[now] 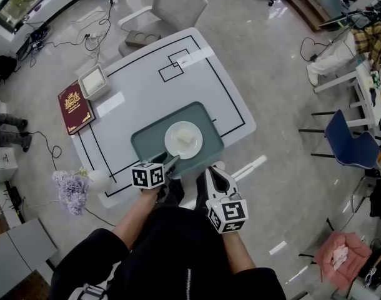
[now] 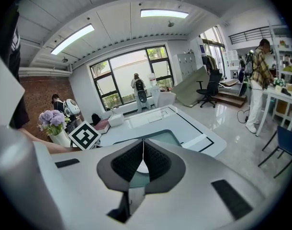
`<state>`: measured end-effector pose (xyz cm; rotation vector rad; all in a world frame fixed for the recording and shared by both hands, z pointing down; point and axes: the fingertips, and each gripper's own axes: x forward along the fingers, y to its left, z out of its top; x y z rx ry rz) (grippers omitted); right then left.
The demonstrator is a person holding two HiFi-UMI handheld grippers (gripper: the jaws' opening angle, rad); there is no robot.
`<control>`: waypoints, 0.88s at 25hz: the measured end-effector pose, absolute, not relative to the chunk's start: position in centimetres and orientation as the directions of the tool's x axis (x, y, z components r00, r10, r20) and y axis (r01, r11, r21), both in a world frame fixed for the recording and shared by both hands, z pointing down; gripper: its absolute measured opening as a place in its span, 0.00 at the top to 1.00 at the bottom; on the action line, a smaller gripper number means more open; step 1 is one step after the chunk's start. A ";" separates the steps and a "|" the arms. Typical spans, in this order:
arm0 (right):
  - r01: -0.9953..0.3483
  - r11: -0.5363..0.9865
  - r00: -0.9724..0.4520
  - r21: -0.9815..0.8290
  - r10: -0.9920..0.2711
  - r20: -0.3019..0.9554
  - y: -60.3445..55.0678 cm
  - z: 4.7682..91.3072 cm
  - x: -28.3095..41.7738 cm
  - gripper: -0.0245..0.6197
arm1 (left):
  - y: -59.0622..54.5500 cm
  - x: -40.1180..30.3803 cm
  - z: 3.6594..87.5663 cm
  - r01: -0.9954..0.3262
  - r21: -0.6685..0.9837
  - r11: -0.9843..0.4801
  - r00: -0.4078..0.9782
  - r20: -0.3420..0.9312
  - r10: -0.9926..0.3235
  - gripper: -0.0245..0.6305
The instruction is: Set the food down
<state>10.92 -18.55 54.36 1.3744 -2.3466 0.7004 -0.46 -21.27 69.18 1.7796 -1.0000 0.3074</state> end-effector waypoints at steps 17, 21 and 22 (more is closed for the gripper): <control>-0.884 0.443 -0.466 -0.151 -0.809 0.358 -19.2 47.1 9.1 0.95 | -19.7 -1.0 51.0 -0.719 0.270 -0.640 0.694 0.297 -0.655 0.96; -0.884 0.454 -0.464 -0.108 -0.830 0.310 -18.1 45.4 8.6 0.95 | -18.2 -1.0 47.9 -0.694 0.201 -0.691 0.719 0.240 -0.652 0.96; -0.887 0.451 -0.460 -0.103 -0.836 0.299 -17.8 45.1 8.6 0.95 | -17.7 -1.0 47.3 -0.684 0.191 -0.705 0.729 0.224 -0.647 0.96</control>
